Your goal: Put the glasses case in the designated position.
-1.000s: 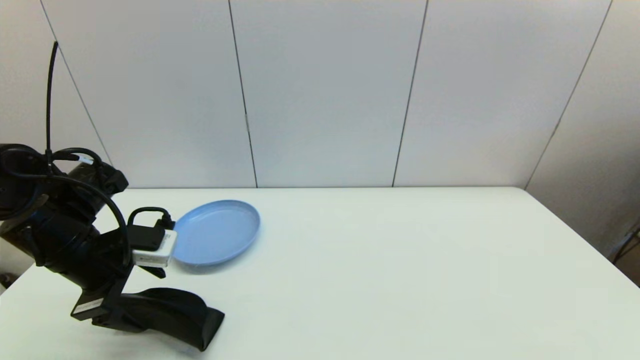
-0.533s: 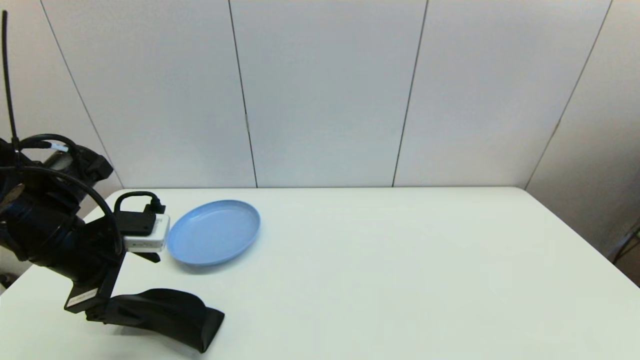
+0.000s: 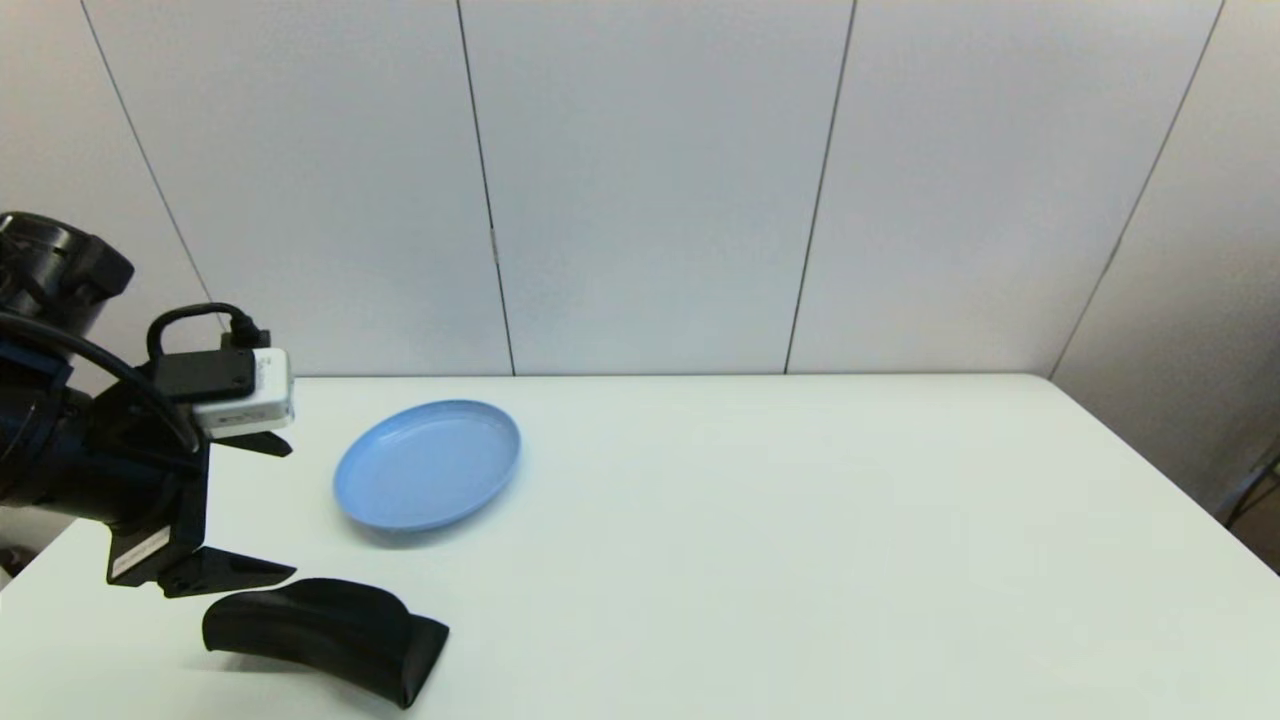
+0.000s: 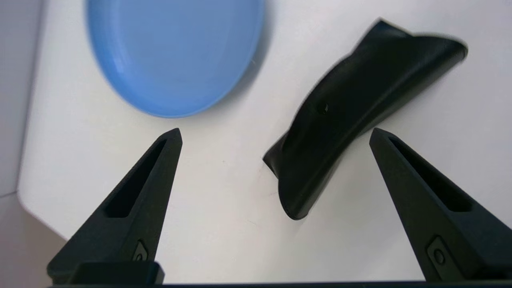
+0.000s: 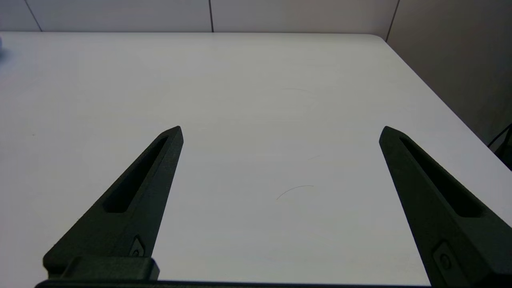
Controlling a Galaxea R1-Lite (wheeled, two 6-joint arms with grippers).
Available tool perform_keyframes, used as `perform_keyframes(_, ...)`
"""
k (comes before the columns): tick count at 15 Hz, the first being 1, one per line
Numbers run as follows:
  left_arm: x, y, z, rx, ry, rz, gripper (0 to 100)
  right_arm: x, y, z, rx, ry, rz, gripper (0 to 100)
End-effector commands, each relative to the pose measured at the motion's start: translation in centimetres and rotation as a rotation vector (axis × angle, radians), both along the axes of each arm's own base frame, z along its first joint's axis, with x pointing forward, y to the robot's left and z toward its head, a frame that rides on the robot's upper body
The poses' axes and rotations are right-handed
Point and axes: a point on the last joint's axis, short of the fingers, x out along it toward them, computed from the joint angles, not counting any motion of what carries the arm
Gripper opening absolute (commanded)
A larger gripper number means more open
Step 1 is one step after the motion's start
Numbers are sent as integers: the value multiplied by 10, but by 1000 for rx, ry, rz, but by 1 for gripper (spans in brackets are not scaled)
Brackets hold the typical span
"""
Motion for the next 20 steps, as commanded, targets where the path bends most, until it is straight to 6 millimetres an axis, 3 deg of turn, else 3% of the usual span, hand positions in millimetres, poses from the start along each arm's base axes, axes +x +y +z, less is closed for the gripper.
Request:
perform_keyframes(1,-30,0,27,-109,-121,132,100,0,0,0,0,1,0,100)
perform_keyframes(6,-66,2,54,-325,-235,387,100,0,0,0,0,-1,0,100)
perform_keyframes(10,-99,6,65,-458,-327,598,100,0,0,0,0,1,0,100)
perform_keyframes(15,-135,10,41,-606,-508,761,100,0,0,0,0,1,0,100)
perform_keyframes(20,-176,12,-9,-654,-600,801,100,0,0,0,0,1,0,100)
